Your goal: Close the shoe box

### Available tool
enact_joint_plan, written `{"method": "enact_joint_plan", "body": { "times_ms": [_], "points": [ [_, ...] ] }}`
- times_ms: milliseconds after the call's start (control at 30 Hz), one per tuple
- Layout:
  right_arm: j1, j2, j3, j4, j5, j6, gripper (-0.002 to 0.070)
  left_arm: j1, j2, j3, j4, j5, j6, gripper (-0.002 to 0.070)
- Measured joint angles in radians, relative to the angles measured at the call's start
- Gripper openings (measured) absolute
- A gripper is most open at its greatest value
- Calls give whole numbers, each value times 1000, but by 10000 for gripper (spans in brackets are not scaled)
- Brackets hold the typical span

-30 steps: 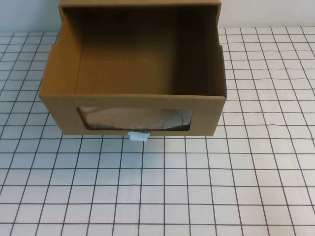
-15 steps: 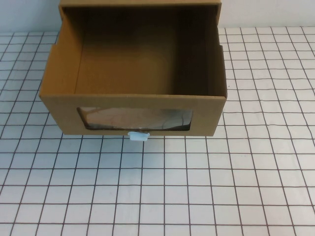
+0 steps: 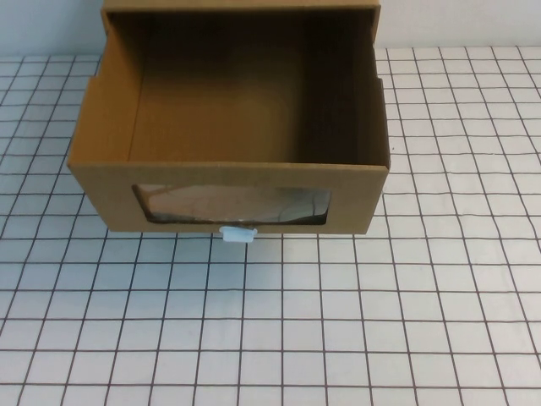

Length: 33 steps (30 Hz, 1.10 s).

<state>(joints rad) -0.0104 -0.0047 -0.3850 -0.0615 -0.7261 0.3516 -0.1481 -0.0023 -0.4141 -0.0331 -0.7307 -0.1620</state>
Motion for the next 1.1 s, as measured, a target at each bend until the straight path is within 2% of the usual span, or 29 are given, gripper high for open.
{"method": "enact_joint_plan", "body": {
  "times_ms": [200, 267, 367, 533, 633, 733, 800, 933, 1033, 1100],
  "points": [
    [0, 140, -264, -10, 17, 68, -15, 0, 136, -232, 0, 55, 0, -2],
    [0, 181, -340, -10, 44, 73, -15, 0, 195, -308, 2, 113, 4, -2],
    [0, 249, -470, -10, 181, 78, -15, 0, 285, -422, 2, 286, 4, -2],
    [0, 363, -643, -7, 765, 118, -15, 0, 460, -608, 2, 700, 4, -2],
    [0, 436, -666, -11, 1093, 118, -15, 0, 561, -645, 4, 870, 8, -2],
    [0, 499, -656, -46, 1334, 118, -15, 0, 640, -646, 4, 950, 10, -2],
    [0, 529, -637, -50, 1400, 118, -15, 0, 687, -646, 4, 974, 10, -2],
    [0, 562, -590, 5, 1385, 118, -15, 0, 786, -646, -22, 1033, 9, -2],
    [9, 577, -549, 167, 1356, 114, -15, 0, 872, -655, -34, 1085, 19, -2],
    [37, 591, -523, 319, 1330, 21, -15, 0, 929, -678, -38, 1129, 39, -2]
  ]
}}
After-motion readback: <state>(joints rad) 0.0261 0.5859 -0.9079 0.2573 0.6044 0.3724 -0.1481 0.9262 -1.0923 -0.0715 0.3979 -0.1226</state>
